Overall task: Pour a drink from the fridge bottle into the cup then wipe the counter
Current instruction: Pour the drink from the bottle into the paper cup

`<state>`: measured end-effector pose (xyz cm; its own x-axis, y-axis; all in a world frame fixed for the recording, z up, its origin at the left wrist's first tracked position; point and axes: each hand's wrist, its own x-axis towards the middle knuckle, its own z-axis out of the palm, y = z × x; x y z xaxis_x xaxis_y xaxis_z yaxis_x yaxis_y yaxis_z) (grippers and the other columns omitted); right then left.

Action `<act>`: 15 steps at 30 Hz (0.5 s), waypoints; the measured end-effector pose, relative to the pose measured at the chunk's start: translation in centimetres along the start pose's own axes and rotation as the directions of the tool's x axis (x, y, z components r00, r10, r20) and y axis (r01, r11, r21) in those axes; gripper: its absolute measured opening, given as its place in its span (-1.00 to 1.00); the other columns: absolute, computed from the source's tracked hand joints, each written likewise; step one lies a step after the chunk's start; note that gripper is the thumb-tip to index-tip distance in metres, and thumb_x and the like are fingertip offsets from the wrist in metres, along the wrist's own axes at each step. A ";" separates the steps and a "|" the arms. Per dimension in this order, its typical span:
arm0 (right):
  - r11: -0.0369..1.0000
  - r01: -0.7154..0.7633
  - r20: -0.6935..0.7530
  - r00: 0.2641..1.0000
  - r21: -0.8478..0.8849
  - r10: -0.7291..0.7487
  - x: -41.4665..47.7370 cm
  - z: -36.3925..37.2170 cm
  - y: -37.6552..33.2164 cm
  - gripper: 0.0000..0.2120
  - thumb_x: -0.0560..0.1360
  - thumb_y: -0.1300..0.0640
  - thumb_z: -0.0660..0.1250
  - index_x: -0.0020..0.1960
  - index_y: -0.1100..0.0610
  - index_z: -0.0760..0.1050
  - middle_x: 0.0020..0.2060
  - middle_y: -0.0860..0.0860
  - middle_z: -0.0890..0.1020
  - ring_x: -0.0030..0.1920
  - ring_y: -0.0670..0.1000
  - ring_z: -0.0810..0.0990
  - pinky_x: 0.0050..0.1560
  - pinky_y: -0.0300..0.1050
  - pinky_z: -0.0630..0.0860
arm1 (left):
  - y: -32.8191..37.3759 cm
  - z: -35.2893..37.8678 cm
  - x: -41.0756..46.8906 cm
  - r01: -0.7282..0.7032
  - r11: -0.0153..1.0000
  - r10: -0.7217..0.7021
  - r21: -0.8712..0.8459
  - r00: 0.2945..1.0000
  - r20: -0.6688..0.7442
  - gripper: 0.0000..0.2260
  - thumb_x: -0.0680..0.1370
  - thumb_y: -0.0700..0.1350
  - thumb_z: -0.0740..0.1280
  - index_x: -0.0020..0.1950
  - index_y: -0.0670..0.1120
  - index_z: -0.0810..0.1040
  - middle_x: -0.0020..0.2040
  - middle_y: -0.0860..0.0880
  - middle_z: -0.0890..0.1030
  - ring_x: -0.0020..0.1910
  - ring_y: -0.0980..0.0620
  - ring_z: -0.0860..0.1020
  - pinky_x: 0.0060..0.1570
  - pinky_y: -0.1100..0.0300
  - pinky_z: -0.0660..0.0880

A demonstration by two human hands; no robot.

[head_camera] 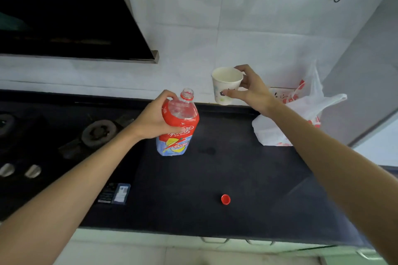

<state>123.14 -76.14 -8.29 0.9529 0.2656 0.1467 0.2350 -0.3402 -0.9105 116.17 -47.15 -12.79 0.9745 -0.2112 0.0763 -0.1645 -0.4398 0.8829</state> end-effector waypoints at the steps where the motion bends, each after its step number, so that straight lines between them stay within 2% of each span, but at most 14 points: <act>1: 1.000 -0.009 0.003 1.000 0.007 0.009 -0.3 0.5 0.7 -0.45 0.37 0.22 0.58 0.24 0.11 0.37 0.03 -0.05 0.60 0.02 -0.07 0.59 -0.01 -0.30 0.54 | -0.6 0.4 -0.4 0.004 1.000 -0.004 -0.011 1.000 -0.001 -0.32 0.16 0.01 0.64 0.19 0.05 0.42 0.13 0.05 0.63 0.09 0.05 0.66 0.03 -0.03 0.66; 5: 0.997 -0.067 0.017 0.998 0.045 0.066 -1.6 2.4 4.1 -0.43 0.35 0.26 0.60 0.22 0.06 0.37 0.06 0.00 0.61 0.07 0.03 0.60 0.07 -0.15 0.59 | -2.9 2.0 -2.0 -0.004 1.000 0.004 -0.017 1.000 0.005 -0.30 0.19 -0.04 0.67 0.25 0.05 0.43 0.17 0.01 0.62 0.15 0.01 0.64 0.09 -0.08 0.63; 7: 0.994 -0.095 0.023 0.995 0.055 0.094 -2.3 3.6 5.9 -0.42 0.33 0.27 0.61 0.20 0.04 0.37 0.08 0.02 0.61 0.11 0.09 0.60 0.12 0.00 0.61 | -3.9 2.8 -2.7 -0.001 1.000 0.001 0.004 1.000 0.011 -0.29 0.22 -0.11 0.68 0.28 -0.01 0.43 0.16 0.04 0.62 0.14 0.04 0.64 0.10 -0.05 0.63; 9: 0.991 -0.123 0.023 0.992 0.056 0.122 -3.2 4.7 7.5 -0.43 0.31 0.27 0.61 0.18 0.03 0.39 0.08 -0.01 0.61 0.12 0.07 0.61 0.13 0.06 0.61 | -4.7 3.4 -3.3 0.016 0.999 -0.017 0.047 1.000 0.015 -0.30 0.22 -0.12 0.69 0.26 0.00 0.43 0.13 0.08 0.63 0.12 0.10 0.64 0.07 -0.01 0.65; 11: 0.985 -0.163 0.029 0.986 0.048 0.162 -4.1 5.8 9.0 -0.41 0.32 0.27 0.61 0.21 0.06 0.39 0.08 -0.02 0.61 0.12 0.05 0.61 0.11 0.03 0.62 | -5.5 3.8 -3.8 0.037 0.997 -0.038 0.066 0.999 0.023 -0.31 0.23 -0.11 0.70 0.25 0.03 0.43 0.13 0.10 0.63 0.11 0.13 0.64 0.04 0.01 0.66; 15: 0.976 -0.214 0.039 0.976 0.039 0.212 -5.8 8.1 11.9 -0.39 0.32 0.31 0.60 0.24 0.16 0.36 0.05 -0.04 0.58 0.06 -0.02 0.60 0.01 -0.16 0.62 | -7.0 4.3 -4.8 0.064 0.997 -0.066 0.052 0.997 0.038 -0.33 0.24 -0.12 0.69 0.23 0.00 0.43 0.13 0.11 0.63 0.13 0.12 0.64 0.04 0.02 0.66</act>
<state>118.87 -74.38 -23.07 0.9729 0.2219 -0.0650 0.0182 -0.3536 -0.9352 111.98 -46.86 -21.33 0.9767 -0.2145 0.0007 -0.1098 -0.4973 0.8606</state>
